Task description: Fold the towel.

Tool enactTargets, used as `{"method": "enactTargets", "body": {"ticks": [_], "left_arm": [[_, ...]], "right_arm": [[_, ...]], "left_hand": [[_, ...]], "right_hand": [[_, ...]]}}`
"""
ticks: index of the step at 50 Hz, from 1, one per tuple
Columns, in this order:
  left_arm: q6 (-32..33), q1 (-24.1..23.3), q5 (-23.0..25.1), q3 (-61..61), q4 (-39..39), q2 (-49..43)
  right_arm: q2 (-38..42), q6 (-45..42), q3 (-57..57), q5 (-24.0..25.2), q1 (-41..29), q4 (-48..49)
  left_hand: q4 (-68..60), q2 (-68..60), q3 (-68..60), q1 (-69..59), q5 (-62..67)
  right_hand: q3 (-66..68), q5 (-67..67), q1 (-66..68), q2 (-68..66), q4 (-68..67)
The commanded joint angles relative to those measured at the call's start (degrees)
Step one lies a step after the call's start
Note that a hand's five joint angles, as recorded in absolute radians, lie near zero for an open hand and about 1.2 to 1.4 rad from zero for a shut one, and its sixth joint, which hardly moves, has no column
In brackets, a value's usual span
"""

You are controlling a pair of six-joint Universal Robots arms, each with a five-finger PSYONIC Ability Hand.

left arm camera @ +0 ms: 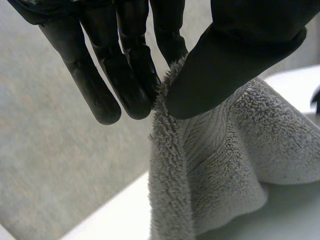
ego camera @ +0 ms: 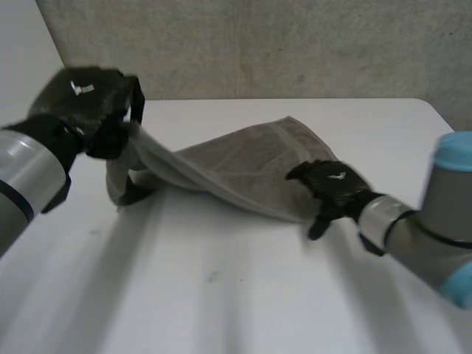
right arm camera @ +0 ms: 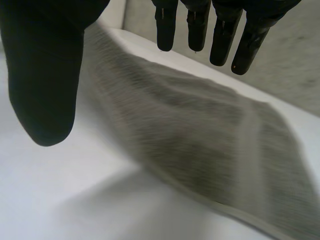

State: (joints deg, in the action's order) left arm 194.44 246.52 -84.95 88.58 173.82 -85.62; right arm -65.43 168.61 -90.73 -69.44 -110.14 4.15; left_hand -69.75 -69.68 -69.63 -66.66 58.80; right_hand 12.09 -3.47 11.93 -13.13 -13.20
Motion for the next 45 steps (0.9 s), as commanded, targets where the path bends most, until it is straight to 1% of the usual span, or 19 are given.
{"method": "enactTargets", "body": {"ticks": [1,3,5,8,10,11,13,17,18,21,22,24,25,26,27,33,39,44,45], "left_arm": [[-1.61,-0.08,-0.04,-3.85,0.02,1.33],[-1.79,-0.08,-0.13,-4.29,-0.06,1.33],[-1.96,-0.08,-0.91,-5.17,-0.06,1.16],[-1.96,-0.08,-1.62,-5.43,-0.06,1.15],[-2.05,0.44,-3.02,-5.61,0.02,1.15],[-2.05,0.45,-3.03,-5.61,0.02,1.15],[-2.14,0.71,-3.29,-5.52,0.02,1.15],[-2.14,0.89,-3.38,-5.08,0.02,1.15],[-2.22,1.41,-3.38,-4.82,0.02,1.15],[-2.49,2.73,-3.47,-4.29,0.02,1.33],[-2.49,2.73,-3.47,-4.29,0.02,1.33],[-3.63,3.61,-3.29,-4.2,0.02,1.33],[-3.63,3.61,-3.29,-4.2,0.02,1.33],[-4.33,3.96,-3.2,-4.2,0.02,1.16],[-4.77,4.22,-3.12,-4.12,0.02,1.15],[-5.48,5.37,-3.03,-4.12,0.02,1.15],[-5.39,5.63,-3.03,-4.03,0.02,1.15],[-5.3,5.72,-2.94,-3.15,0.02,1.07],[-5.3,5.72,-2.85,-2.54,0.11,1.07]], "right_arm": [[10.3,4.44,8.18,-4.03,-7.8,1.03],[12.17,4.53,9.96,-5.18,-8.95,1.38],[14.97,4.45,13.11,-8.33,-9.57,2.52],[16.12,4.01,14.61,-10.01,-9.57,3.32],[18.22,3.83,17.41,-12.72,-9.48,5.15],[18.23,3.83,17.43,-12.74,-9.48,5.16],[19.46,3.48,19.09,-14.05,-9.04,6.65],[19.55,2.43,19.71,-14.23,-8.69,8.06],[19.55,1.56,19.97,-14.23,-7.64,8.93],[19.55,0.5,19.97,-13.62,-4.48,9.99],[19.55,0.49,19.97,-13.62,-4.47,10.0],[19.72,0.23,20.06,-12.83,-2.28,10.09],[19.72,0.23,20.06,-12.82,-2.27,10.09],[20.16,0.23,20.06,-12.22,-1.84,10.09],[20.6,0.32,20.15,-11.43,-1.48,10.09],[21.04,0.32,20.24,-9.75,0.45,9.91],[19.9,0.58,19.97,-7.99,5.99,7.89],[15.77,1.28,19.45,-4.47,9.24,2.26],[12.81,1.28,19.01,-2.65,10.29,0.0]], "left_hand": [[-10.25,-10.32,-10.37,-13.34,11.2],[-10.25,-10.32,-10.37,-13.34,11.2],[-10.25,-10.32,-10.37,-13.34,11.2],[-10.25,-10.32,-10.37,-13.34,11.2],[-10.25,-10.32,-10.37,-13.34,11.2],[-10.25,-10.32,-10.37,-13.34,11.2],[-10.25,-10.32,-10.37,-13.34,11.2],[-10.25,-10.32,-10.37,-13.34,11.2],[-10.25,-10.32,-10.37,-13.34,11.2],[-10.25,-10.32,-10.37,-13.34,11.2],[-10.25,-10.32,-10.37,-13.34,11.2],[-10.25,-10.32,-10.37,-13.34,11.2],[-10.25,-10.32,-10.37,-13.34,11.2],[-10.25,-10.32,-10.37,-13.34,11.2],[-10.25,-10.32,-10.37,-13.34,11.2],[-10.25,-10.32,-10.37,-13.34,11.2],[-10.25,-10.32,-10.37,-13.34,11.2],[-10.25,-10.32,-10.37,-13.34,11.2],[-10.25,-10.32,-10.37,-13.34,11.2]], "right_hand": [[-2.09,3.47,-1.93,3.13,3.2],[-2.09,3.47,-1.93,3.13,3.2],[-2.09,3.47,-1.93,3.13,3.2],[-1.34,2.72,-1.17,2.37,2.44],[3.01,-1.63,3.18,-1.97,-1.91],[3.04,-1.66,3.2,-2.0,-1.93],[14.92,-13.54,15.09,-13.88,-13.81],[22.88,-21.5,23.05,-21.85,-21.78],[28.55,-27.17,28.72,-27.51,-27.44],[37.47,-36.09,37.64,-36.44,-36.37],[37.52,-36.14,37.69,-36.48,-36.42],[50.4,-49.02,50.57,-49.37,-49.3],[50.47,-49.09,50.64,-49.44,-49.37],[62.29,-60.91,62.46,-61.26,-61.19],[67.85,-66.47,68.02,-66.81,-66.75],[67.91,-66.53,68.07,-66.87,-66.8],[67.91,-66.53,68.07,-66.87,-66.8],[67.91,-66.53,68.07,-66.87,-66.8],[67.91,-66.53,68.07,-66.87,-66.8]]}}
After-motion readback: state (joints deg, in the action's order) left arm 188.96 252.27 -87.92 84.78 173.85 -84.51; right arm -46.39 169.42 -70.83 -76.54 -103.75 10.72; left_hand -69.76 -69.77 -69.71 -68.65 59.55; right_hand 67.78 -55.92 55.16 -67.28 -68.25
